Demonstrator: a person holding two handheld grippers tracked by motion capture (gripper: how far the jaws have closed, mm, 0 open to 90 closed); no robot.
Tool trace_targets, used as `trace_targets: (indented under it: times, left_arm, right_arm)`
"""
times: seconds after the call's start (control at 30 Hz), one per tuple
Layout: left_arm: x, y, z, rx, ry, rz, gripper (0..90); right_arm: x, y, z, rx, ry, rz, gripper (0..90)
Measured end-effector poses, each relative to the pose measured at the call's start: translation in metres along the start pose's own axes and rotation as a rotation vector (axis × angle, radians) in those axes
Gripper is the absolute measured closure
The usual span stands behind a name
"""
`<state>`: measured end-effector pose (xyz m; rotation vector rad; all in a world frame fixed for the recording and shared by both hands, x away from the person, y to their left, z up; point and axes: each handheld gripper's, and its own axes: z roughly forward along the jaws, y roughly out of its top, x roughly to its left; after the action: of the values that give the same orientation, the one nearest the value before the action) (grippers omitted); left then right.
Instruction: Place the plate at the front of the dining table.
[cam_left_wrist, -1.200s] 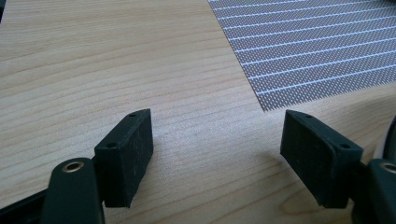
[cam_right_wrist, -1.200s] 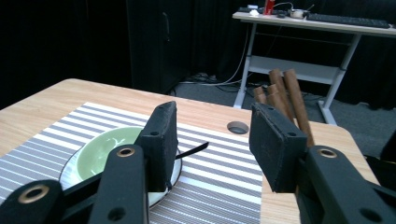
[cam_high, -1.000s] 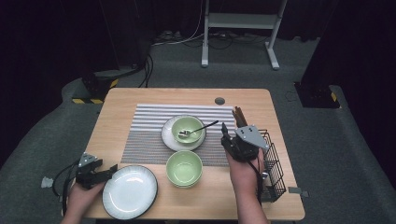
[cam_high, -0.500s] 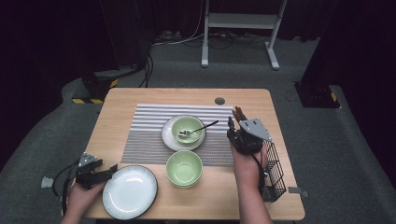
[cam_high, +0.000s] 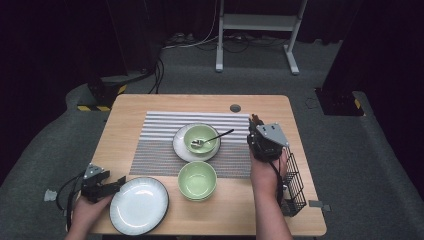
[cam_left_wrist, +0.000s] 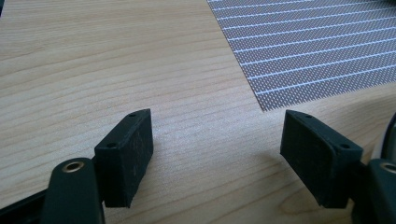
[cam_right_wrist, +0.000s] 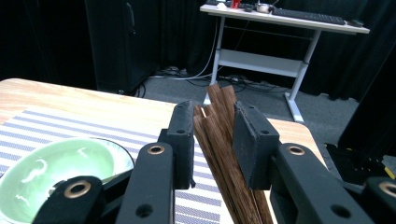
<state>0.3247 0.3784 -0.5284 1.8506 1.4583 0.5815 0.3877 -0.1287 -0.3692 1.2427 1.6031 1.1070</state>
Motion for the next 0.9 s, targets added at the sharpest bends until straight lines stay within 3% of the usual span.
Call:
trace_targets:
  times: [0.4,0.9]
  left_arm:
    - [-0.0001,0.0000,0.0000,0.000,0.000,0.001,25.6]
    - [-0.0002,-0.0001,0.0000,0.001,0.000,0.002,25.7]
  right_arm:
    - [-0.0009,-0.0087,0.0070,0.027,-0.020,-0.015,68.8]
    - [0.0005,-0.0076,0.0042,0.021,-0.021,-0.051,75.6]
